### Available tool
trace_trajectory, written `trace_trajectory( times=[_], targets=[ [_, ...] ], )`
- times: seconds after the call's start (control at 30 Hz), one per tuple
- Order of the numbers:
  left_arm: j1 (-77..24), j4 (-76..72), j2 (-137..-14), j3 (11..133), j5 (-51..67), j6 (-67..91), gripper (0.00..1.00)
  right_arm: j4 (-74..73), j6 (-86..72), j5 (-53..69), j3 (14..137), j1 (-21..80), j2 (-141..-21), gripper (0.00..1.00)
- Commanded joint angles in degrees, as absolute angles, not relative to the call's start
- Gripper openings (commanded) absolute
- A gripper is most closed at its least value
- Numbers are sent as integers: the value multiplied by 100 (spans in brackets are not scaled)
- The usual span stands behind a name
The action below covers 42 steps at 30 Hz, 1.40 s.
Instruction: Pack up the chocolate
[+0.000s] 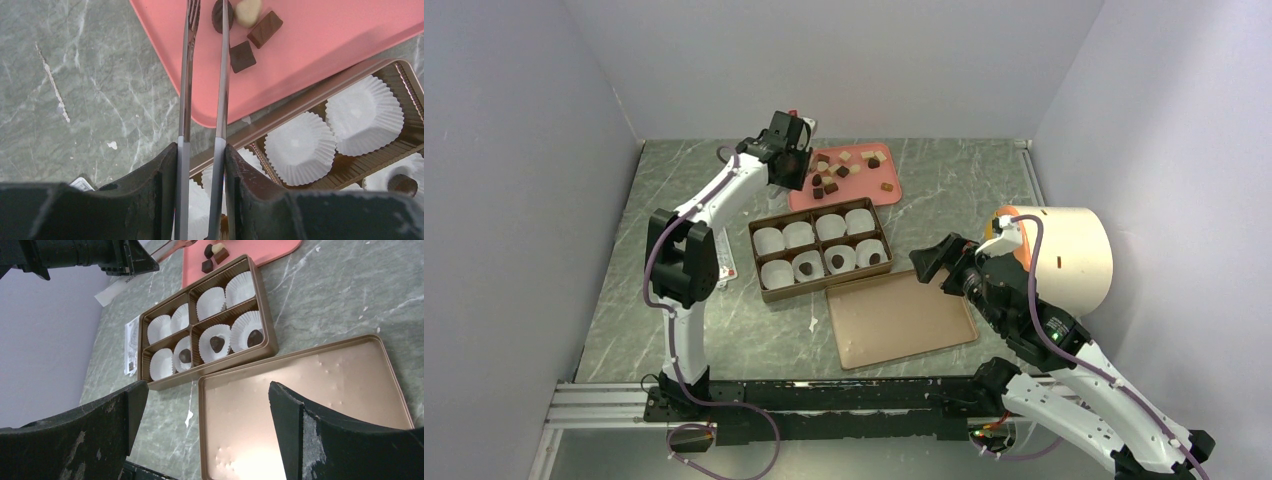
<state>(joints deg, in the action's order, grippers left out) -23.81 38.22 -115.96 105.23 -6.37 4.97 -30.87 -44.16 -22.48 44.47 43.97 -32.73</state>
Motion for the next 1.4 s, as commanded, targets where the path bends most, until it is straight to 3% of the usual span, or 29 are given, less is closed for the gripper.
trace_trajectory(
  times=[0.0,1.37],
  targets=[
    [-2399,3539,-11646,10692,-413,284,39,-3080,-4441,-2322,4704,4387,-3313,96],
    [-2408,3527,-12063,10579,-534,102,39,-3148,-4469,-2422,4624,4385,-3156,96]
  ],
)
